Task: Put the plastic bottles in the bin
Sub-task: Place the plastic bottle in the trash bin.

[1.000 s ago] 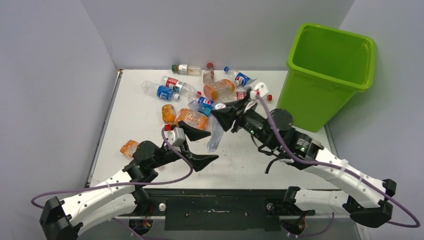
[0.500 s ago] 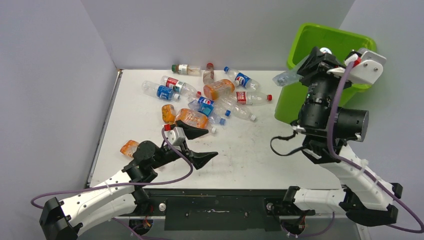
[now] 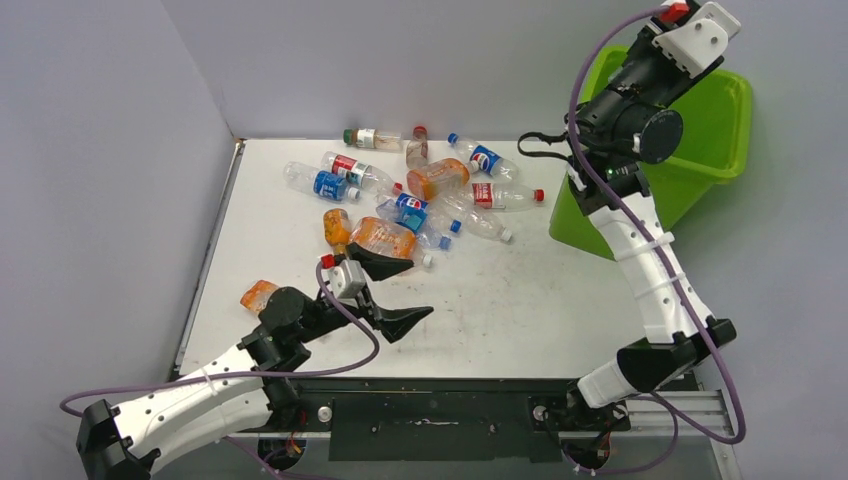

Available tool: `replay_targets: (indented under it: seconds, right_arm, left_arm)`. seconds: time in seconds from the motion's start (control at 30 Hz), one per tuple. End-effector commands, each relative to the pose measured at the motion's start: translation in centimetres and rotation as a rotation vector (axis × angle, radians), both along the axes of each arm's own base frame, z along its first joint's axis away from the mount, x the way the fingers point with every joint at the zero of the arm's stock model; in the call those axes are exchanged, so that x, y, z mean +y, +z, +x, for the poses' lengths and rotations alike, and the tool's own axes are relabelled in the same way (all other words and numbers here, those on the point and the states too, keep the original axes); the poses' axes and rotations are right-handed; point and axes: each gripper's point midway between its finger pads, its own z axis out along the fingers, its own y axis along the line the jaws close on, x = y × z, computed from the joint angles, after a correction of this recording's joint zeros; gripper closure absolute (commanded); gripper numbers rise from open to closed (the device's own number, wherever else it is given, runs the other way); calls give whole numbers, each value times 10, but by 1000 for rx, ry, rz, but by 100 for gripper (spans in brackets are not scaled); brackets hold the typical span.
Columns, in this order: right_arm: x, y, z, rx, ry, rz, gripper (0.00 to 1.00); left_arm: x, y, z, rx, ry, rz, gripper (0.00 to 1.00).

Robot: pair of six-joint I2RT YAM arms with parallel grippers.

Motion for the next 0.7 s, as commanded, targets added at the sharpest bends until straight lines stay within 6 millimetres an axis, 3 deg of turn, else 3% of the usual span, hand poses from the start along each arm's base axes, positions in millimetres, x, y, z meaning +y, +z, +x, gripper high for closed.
replay_targets:
  seconds: [0.0,0.13,0.2,0.3,0.33,0.37,0.43,0.47,0.57,0.67]
  right_arm:
    - [-17,8,28,-63,-26,2,95]
    - [-44,-27,73,-46,-64,66,95]
    - [-59,-42,84,-33,-94,84,95]
    - [-63,-51,94,-3,-96,76,94]
    - [-62,-53,97,8,-95,71,88]
    - [-61,-54,100,19,-89,66,76]
    - [-59,-55,105,30,-77,66,31]
    - [-58,-55,106,28,-66,74,16]
    - [-46,-48,108,7,-18,91,2]
    - [-6,-34,103,-14,51,60,0]
  left_arm:
    - [-4,6,-3,-25,-4,11,4]
    - [-4,5,-5,-34,-1,15,4]
    - [-1,7,-5,-49,12,22,4]
    - [6,11,-3,-75,56,30,4]
    - [9,13,-1,-82,73,22,4]
    - [11,15,0,-89,85,13,4]
    - [14,17,1,-92,98,5,4]
    - [13,16,2,-90,99,6,4]
    - [12,14,4,-80,105,13,4]
    - [12,10,12,-62,140,28,4]
